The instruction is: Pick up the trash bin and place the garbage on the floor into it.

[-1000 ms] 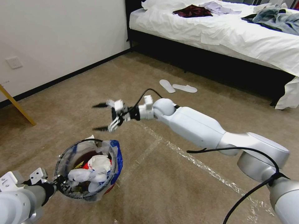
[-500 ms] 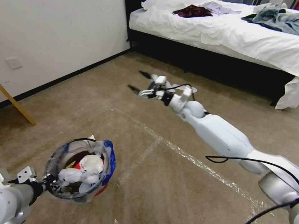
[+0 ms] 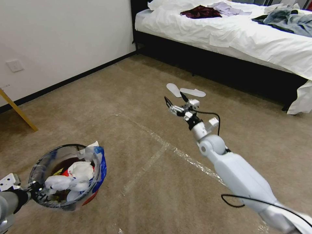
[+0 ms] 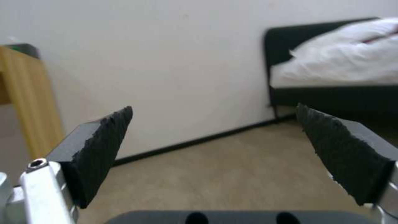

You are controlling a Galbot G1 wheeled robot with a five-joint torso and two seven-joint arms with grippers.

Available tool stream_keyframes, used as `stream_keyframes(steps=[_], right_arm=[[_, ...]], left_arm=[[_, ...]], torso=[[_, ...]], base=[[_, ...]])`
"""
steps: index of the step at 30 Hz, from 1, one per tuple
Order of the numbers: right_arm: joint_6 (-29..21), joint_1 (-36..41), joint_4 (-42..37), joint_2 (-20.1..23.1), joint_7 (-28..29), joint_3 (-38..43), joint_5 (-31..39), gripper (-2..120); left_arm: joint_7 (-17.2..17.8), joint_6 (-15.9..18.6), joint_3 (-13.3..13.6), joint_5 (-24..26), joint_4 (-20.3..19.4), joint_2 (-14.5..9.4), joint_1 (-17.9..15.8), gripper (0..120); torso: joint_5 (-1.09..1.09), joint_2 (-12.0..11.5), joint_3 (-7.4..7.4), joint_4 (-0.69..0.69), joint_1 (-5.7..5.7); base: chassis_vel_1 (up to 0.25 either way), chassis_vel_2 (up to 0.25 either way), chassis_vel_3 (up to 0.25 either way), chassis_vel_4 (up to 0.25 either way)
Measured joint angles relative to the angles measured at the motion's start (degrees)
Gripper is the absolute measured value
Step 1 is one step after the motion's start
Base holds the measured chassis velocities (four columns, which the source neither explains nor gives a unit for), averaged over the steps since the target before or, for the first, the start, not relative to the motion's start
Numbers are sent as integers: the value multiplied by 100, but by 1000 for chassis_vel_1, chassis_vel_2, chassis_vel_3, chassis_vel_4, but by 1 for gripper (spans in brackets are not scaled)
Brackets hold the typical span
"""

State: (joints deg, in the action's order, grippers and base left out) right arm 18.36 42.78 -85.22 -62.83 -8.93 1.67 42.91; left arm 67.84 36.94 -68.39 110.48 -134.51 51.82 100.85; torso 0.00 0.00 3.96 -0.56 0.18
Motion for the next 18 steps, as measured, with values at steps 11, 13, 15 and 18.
stream_keyframes(steps=[11, 13, 15, 18], right_arm=[[51, 1508, -988, -279, 457, 1234, -862, 100], [79, 1653, -1099, -315, 426, 1383, -965, 100], [153, 1806, -1211, -363, 395, 1536, -1126, 100], [243, 2094, -1433, -418, 331, 1733, -1288, 100]], left_arm=[[-131, 72, -110, -112, 95, 27, 80, 0], [-137, 77, -99, -117, 92, 58, 82, 0], [-139, 78, -85, -117, 75, 93, 68, 0], [-142, 78, -60, -102, 20, 113, 38, 0]], torso=[[0, 0, 0, 0, 0], [0, 0, 0, 0, 0], [-1, 0, 0, 0, 0], [0, 0, 0, 1, 0]], base=[[0, 0, 0, 0], [0, 0, 0, 0], [0, 0, 0, 0], [0, 0, 0, 0]])
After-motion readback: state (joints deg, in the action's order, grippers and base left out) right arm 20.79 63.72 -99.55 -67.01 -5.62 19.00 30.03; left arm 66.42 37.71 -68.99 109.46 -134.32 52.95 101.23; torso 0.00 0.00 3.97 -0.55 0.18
